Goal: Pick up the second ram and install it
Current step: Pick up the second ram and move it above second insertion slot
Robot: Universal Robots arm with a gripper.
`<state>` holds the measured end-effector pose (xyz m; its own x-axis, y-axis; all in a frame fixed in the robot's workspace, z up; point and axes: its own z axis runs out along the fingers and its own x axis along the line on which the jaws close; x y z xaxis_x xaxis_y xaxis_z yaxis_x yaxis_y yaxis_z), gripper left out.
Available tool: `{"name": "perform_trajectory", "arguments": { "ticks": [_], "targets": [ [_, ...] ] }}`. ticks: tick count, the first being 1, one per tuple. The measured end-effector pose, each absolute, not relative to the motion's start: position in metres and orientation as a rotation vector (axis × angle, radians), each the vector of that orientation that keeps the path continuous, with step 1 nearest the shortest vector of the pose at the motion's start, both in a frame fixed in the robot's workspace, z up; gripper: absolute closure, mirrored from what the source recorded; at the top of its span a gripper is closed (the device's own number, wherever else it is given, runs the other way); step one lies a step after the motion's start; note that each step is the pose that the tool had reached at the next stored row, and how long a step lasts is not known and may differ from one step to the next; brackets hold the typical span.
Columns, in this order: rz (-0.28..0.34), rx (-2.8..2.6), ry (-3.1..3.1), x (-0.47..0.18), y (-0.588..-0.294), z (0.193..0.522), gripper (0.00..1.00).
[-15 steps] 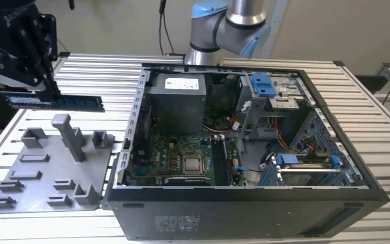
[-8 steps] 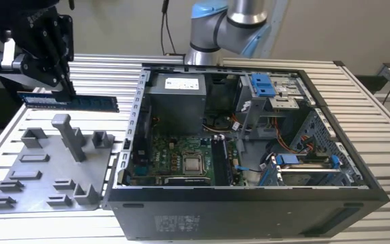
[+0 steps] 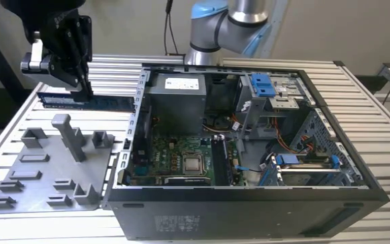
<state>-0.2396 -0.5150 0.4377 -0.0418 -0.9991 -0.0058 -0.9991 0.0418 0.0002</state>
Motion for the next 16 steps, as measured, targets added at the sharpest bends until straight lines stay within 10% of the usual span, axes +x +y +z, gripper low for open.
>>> {"name": "perform_trajectory", "arguments": {
  "ticks": [16],
  "targets": [
    [0.013, -2.175, 2.268, -0.192, -0.515, 0.438, 0.87]
  ]
}}
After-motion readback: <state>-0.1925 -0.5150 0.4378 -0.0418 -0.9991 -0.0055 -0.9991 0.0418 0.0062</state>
